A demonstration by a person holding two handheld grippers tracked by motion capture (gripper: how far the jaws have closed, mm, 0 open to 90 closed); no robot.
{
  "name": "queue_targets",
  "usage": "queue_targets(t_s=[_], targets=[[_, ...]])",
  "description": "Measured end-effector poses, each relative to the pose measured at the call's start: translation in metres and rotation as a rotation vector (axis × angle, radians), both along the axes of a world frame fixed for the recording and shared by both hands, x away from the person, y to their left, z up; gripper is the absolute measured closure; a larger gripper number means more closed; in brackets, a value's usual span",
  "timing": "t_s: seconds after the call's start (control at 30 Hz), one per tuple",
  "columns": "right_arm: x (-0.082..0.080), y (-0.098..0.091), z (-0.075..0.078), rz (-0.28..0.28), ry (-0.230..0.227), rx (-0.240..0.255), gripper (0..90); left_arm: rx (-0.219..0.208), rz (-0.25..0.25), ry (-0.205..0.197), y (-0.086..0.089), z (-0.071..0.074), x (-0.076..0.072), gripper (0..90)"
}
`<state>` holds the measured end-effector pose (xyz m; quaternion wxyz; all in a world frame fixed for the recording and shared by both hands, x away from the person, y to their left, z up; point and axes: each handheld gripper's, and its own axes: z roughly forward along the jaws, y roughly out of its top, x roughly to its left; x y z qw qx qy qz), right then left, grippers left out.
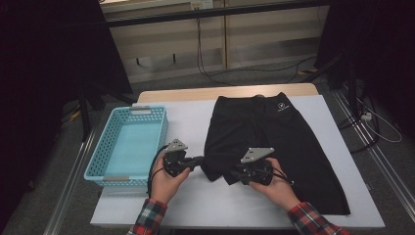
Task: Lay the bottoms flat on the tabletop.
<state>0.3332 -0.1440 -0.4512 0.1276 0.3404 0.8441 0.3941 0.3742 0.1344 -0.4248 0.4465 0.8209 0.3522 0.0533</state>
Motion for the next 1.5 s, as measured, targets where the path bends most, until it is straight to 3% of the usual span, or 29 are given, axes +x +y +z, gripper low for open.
queue_targets(t_s=[0.13,0.3,0.47,0.57,0.73,0.8,0.87,0.93,1.0,1.27,1.5], targets=[[-0.002,-0.008,0.008,-0.032,-0.015,0.035,67.2,-0.009,0.009,0.001,0.001,-0.001,0.000,90.0],[-0.011,-0.006,0.014,0.018,-0.008,0.075,74.2,-0.004,0.002,0.002,-0.001,-0.001,0.000,90.0],[-0.016,0.005,0.011,0.078,-0.007,0.058,73.7,-0.010,0.000,0.001,-0.003,-0.002,0.000,89.9],[-0.015,0.012,0.006,0.085,-0.016,0.014,67.3,-0.008,0.001,-0.004,-0.003,-0.002,0.001,89.9],[-0.007,0.021,-0.006,0.086,0.002,-0.020,58.2,-0.006,0.000,-0.006,-0.002,-0.002,0.002,89.8],[-0.007,0.023,-0.006,0.090,-0.015,-0.024,63.6,-0.013,-0.002,-0.013,-0.002,-0.001,0.002,89.8],[-0.007,0.023,-0.005,0.090,-0.010,-0.032,80.3,-0.018,0.002,-0.023,-0.002,0.000,0.001,89.8],[-0.006,0.021,-0.003,0.090,-0.002,-0.033,85.6,-0.018,0.006,-0.034,-0.001,0.001,0.001,89.8],[-0.006,0.017,0.000,0.078,0.006,-0.026,86.6,-0.018,0.010,-0.037,0.001,0.002,0.001,89.7],[-0.013,-0.015,0.025,0.026,-0.027,0.084,87.4,-0.008,-0.007,-0.030,0.000,-0.003,-0.002,87.2],[-0.013,-0.026,0.027,-0.007,-0.025,0.107,87.3,0.012,-0.062,-0.004,-0.014,-0.010,-0.010,75.7]])
